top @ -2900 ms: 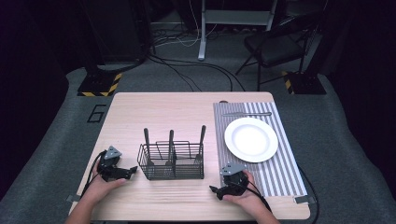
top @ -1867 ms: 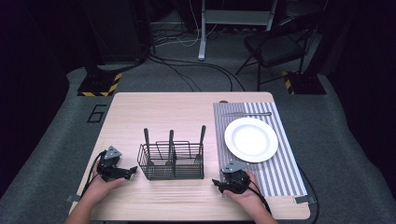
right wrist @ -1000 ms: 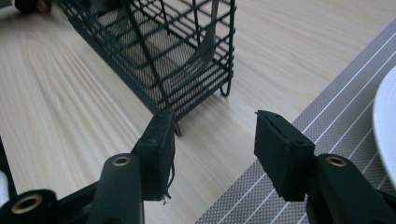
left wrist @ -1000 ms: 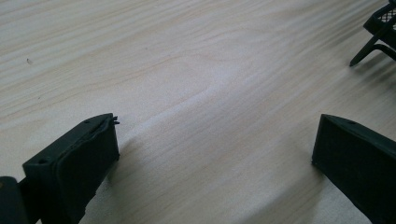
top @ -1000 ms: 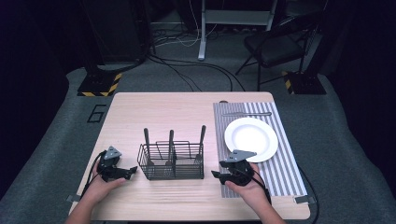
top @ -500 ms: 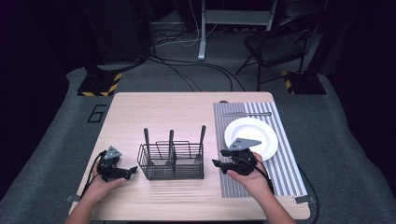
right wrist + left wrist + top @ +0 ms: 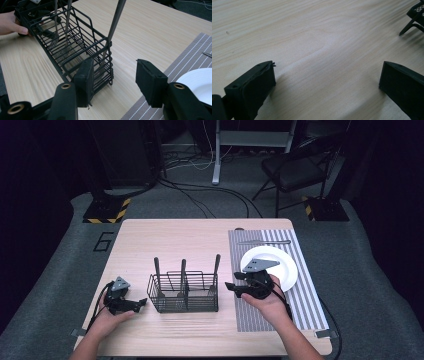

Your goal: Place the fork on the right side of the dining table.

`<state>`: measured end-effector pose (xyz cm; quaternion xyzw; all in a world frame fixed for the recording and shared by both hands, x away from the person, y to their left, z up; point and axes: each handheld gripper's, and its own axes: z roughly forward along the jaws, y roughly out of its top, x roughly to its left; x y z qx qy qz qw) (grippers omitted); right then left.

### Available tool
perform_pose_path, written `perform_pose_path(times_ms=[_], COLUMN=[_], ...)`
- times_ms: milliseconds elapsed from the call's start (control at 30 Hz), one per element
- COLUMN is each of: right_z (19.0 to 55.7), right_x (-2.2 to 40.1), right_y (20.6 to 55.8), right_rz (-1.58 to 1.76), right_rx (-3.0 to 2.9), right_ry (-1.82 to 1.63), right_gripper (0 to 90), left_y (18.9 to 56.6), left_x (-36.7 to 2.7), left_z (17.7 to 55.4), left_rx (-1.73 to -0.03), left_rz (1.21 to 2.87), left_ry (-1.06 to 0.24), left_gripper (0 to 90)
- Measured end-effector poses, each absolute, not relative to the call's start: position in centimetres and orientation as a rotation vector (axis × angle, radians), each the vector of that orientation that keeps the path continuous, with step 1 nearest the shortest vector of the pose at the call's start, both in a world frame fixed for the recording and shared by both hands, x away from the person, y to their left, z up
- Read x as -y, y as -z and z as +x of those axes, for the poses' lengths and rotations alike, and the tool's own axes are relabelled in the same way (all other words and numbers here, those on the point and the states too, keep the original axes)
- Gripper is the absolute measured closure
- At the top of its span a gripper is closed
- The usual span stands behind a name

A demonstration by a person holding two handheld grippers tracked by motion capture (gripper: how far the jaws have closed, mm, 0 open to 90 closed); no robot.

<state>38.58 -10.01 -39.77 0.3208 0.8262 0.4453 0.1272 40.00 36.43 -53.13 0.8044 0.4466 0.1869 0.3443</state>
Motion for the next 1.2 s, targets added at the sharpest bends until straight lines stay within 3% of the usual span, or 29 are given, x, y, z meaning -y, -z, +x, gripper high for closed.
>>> perform_pose_path(times_ms=[900,1200], right_z=[42.0,42.7], right_x=[9.5,8.2], right_y=[36.6,36.3], right_rz=[0.924,0.899], right_rx=[-2.407,-2.407], right_ry=[-1.334,-1.347], right_gripper=[48.7,52.5], left_y=[53.1,53.1], left_x=[-36.4,-36.4], left_z=[40.0,40.0], left_rx=[-1.160,-1.160], left_rz=[2.089,2.089], left_ry=[-0.485,-0.485], left_gripper=[0.1,0.1])
